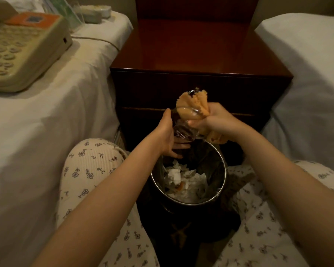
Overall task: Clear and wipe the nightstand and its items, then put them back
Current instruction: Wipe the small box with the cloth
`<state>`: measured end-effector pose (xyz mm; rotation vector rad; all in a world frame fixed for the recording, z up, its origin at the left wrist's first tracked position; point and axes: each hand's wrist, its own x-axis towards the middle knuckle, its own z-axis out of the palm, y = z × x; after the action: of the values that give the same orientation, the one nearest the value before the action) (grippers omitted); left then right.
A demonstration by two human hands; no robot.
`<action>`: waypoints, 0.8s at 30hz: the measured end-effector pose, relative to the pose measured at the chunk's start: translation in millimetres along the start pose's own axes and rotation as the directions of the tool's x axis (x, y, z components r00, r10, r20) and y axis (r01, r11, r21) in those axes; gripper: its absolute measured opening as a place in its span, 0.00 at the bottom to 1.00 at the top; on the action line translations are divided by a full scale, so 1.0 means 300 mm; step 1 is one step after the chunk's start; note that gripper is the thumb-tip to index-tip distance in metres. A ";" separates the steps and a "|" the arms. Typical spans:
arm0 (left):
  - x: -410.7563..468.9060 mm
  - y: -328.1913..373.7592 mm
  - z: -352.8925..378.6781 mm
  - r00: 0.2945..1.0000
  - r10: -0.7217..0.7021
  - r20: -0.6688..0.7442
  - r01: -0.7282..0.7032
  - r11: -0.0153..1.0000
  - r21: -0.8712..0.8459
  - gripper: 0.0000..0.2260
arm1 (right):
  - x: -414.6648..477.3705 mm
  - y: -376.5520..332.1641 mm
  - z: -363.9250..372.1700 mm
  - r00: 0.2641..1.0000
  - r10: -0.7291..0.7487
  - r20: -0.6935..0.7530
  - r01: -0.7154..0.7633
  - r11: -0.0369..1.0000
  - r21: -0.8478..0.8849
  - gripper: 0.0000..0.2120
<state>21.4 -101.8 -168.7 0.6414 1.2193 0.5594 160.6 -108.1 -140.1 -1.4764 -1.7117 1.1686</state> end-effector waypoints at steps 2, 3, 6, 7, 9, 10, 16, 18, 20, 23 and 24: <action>-0.011 0.011 0.007 0.989 0.111 -0.094 -0.105 0.992 0.069 0.25 | 0.002 0.001 -0.019 0.996 0.085 -0.025 -0.079 0.982 0.169 0.07; -0.016 0.016 0.007 0.975 0.180 -0.129 -0.177 0.984 0.035 0.20 | 0.002 0.000 -0.022 0.993 0.119 -0.019 -0.111 0.965 0.238 0.07; -0.021 0.024 0.002 0.951 0.270 -0.152 -0.285 0.955 -0.088 0.13 | 0.011 0.004 -0.028 0.980 0.192 -0.048 -0.175 0.954 0.245 0.10; -0.023 0.022 0.001 0.949 0.276 -0.151 -0.291 0.953 -0.088 0.14 | 0.012 0.004 -0.030 0.975 0.216 -0.061 -0.196 0.953 0.232 0.13; -0.024 0.020 0.006 0.949 0.283 -0.143 -0.293 0.954 -0.059 0.14 | 0.018 0.008 -0.037 0.965 0.250 -0.083 -0.225 0.946 0.233 0.19; -0.023 0.023 0.010 0.948 0.286 -0.142 -0.293 0.955 -0.034 0.14 | 0.018 0.009 -0.040 0.961 0.263 -0.089 -0.236 0.943 0.234 0.20; 0.001 0.027 0.002 0.938 0.291 -0.186 -0.284 0.957 0.065 0.14 | 0.030 0.017 -0.023 0.944 0.091 -0.316 -0.066 0.994 0.087 0.18; 0.001 0.010 0.001 0.948 0.265 -0.179 -0.254 0.964 0.081 0.12 | 0.039 0.039 0.000 0.935 -0.100 -0.339 -0.006 0.954 -0.299 0.19; -0.004 -0.004 0.007 0.952 0.252 -0.173 -0.237 0.966 0.107 0.09 | 0.044 0.064 0.044 0.961 -0.160 -0.225 0.046 0.897 -0.440 0.19; -0.003 -0.012 0.014 0.945 0.275 -0.180 -0.247 0.956 0.159 0.10 | 0.037 0.073 0.080 0.969 -0.200 -0.145 0.108 0.871 -0.479 0.19; -0.002 -0.012 0.016 0.943 0.286 -0.168 -0.254 0.948 0.191 0.09 | 0.034 0.064 0.076 0.967 -0.201 -0.159 0.113 0.890 -0.442 0.19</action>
<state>26.2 -105.4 -170.0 0.9235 1.3806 0.7690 147.5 -103.7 -168.5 -1.6040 -1.9848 0.5497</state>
